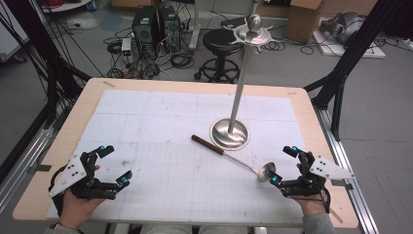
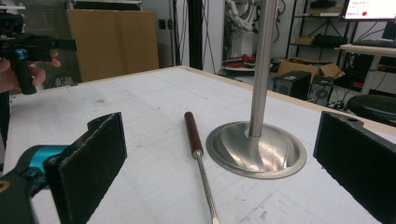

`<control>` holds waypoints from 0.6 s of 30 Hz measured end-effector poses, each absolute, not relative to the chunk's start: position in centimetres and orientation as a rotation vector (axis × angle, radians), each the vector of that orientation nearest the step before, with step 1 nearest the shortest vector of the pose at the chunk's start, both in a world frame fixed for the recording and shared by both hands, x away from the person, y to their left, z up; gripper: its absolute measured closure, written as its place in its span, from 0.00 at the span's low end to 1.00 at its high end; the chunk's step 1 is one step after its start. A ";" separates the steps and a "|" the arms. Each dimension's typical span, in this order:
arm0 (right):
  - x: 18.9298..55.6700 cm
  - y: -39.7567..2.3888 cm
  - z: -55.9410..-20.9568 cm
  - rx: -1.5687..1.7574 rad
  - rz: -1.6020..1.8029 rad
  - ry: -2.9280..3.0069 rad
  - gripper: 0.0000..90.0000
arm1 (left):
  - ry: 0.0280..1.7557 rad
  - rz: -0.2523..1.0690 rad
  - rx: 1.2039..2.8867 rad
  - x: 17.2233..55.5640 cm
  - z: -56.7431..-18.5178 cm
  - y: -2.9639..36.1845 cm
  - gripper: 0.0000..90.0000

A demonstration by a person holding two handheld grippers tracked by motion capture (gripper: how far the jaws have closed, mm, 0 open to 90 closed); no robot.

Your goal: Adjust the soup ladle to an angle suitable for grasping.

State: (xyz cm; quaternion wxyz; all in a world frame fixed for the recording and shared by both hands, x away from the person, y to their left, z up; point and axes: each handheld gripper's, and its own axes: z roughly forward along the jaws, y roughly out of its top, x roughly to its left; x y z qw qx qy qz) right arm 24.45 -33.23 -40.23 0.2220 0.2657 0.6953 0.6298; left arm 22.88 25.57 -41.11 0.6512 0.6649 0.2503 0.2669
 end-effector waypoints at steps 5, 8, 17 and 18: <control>24.5 -33.2 -40.0 0.760 1.737 1.898 0.02 | 0.586 0.599 1.518 23.0 -41.3 25.6 0.02; 24.5 -33.2 -39.8 0.818 1.741 1.854 0.02 | 0.603 0.599 1.518 23.1 -41.4 25.6 0.02; 24.2 -33.8 -39.3 0.781 1.760 1.867 0.57 | 0.614 0.592 1.532 23.2 -41.5 25.5 0.02; 24.2 -33.7 -39.3 0.783 1.761 1.871 0.61 | 0.619 0.589 1.534 23.2 -41.6 25.5 0.02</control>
